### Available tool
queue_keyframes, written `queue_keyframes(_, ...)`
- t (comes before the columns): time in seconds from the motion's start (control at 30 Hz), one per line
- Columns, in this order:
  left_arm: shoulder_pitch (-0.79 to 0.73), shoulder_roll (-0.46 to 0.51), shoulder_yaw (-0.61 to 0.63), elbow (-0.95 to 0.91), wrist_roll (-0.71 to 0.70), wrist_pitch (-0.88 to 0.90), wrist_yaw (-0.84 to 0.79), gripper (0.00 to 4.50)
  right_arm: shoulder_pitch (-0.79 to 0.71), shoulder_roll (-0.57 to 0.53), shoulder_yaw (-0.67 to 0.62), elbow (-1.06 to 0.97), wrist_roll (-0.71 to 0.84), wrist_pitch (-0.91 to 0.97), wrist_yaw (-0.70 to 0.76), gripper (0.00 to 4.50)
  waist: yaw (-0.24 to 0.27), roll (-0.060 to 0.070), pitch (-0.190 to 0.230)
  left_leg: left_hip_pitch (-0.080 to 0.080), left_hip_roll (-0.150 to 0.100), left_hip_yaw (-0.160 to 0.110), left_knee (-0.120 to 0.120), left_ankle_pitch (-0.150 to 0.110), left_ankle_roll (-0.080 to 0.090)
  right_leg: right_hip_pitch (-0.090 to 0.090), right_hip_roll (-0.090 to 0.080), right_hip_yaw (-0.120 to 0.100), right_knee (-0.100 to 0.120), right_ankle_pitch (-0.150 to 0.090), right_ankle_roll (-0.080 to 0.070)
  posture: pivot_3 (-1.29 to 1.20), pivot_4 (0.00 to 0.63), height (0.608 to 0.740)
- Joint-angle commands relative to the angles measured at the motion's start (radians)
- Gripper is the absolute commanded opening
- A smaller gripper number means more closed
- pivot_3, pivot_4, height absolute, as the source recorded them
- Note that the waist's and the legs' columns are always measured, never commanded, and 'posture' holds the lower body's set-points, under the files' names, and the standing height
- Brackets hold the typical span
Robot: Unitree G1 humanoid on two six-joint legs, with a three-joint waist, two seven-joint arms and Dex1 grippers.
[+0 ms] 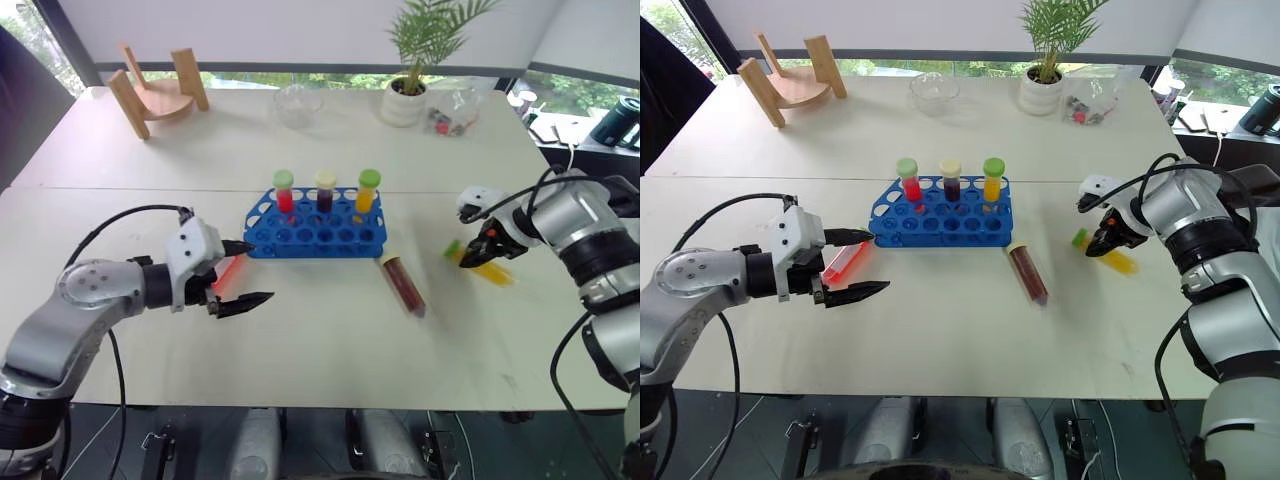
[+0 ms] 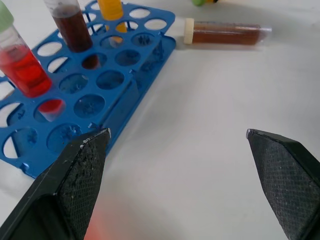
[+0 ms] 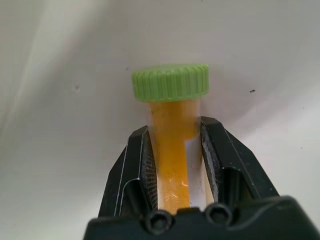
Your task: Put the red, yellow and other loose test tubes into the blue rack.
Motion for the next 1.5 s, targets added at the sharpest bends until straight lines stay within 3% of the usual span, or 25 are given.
queue_keyframes(0.03, -0.024, 0.038, 0.042, 0.078, 0.009, -0.009, -0.04, 4.5, 0.043, 0.186, -0.428, -0.322, 0.358, 0.105, -0.157, 0.86, -0.026, 0.001, 0.0, 0.0, 0.001, 0.0, 0.0, 0.0, 0.0, 0.0, 0.001, 0.0, 0.002, 0.0, 0.0, 0.0, 0.15, 0.74)
queue_keyframes(0.1, -0.036, 0.053, 0.041, 0.14, 0.018, -0.02, -0.068, 4.5, 0.129, 0.311, -0.572, -0.513, 0.432, 0.12, -0.335, 0.86, -0.038, 0.002, 0.001, 0.002, 0.003, -0.002, -0.001, 0.0, 0.0, -0.002, 0.005, 0.002, 0.007, 0.001, -0.001, 0.0, 0.15, 0.74)
queue_keyframes(0.17, -0.062, 0.06, 0.04, 0.178, 0.011, -0.013, -0.093, 4.5, 0.22, 0.42, -0.612, -0.679, 0.431, 0.084, -0.49, 0.86, -0.031, 0.001, 0.001, 0.001, 0.004, -0.006, -0.002, 0.0, 0.0, -0.004, 0.007, 0.0, 0.011, -0.001, -0.003, 0.0, 0.15, 0.74)
queue_keyframes(0.3, -0.159, 0.043, 0.017, 0.223, -0.018, 0.041, -0.111, 4.5, 0.366, 0.611, -0.571, -0.84, 0.305, -0.082, -0.807, 0.86, -0.008, 0.001, 0.0, -0.003, 0.004, -0.005, -0.001, 0.0, 0.0, -0.009, 0.007, 0.0, 0.013, -0.002, -0.004, 0.0, 0.15, 0.74)
queue_keyframes(0.43, -0.248, 0.011, -0.014, 0.253, -0.021, 0.092, -0.106, 4.5, 0.48, 0.725, -0.513, -0.849, 0.233, -0.239, -0.952, 0.86, -0.011, 0.001, 0.001, -0.003, 0.001, -0.003, 0.001, 0.001, -0.001, -0.008, 0.004, 0.002, 0.015, -0.001, -0.003, 0.0, 0.15, 0.74)
queue_keyframes(0.77, -0.327, -0.003, -0.063, 0.287, 0.011, 0.108, -0.134, 4.5, 0.549, 0.745, -0.429, -0.744, 0.222, -0.382, -0.975, 0.86, -0.022, 0.001, 0.001, -0.001, 0.003, -0.003, 0.0, 0.001, -0.001, -0.009, 0.008, 0.003, 0.016, -0.002, -0.003, 0.0, 0.15, 0.74)
queue_keyframes(1.13, -0.258, -0.003, -0.025, 0.19, -0.014, 0.152, -0.088, 4.5, 0.566, 0.728, -0.322, -0.675, 0.166, -0.485, -0.965, 0.86, -0.019, 0.001, 0.001, -0.001, 0.003, -0.003, 0.0, 0.001, -0.001, -0.009, 0.007, 0.003, 0.016, -0.002, -0.004, 0.0, 0.15, 0.74)
queue_keyframes(1.5, -0.255, -0.004, -0.027, 0.182, -0.014, 0.159, -0.069, 4.5, 0.574, 0.715, -0.314, -0.618, 0.158, -0.541, -0.971, 0.86, -0.019, 0.001, 0.001, -0.001, 0.003, -0.003, 0.0, 0.001, -0.001, -0.009, 0.007, 0.003, 0.016, -0.002, -0.004, 0.0, 0.15, 0.74)
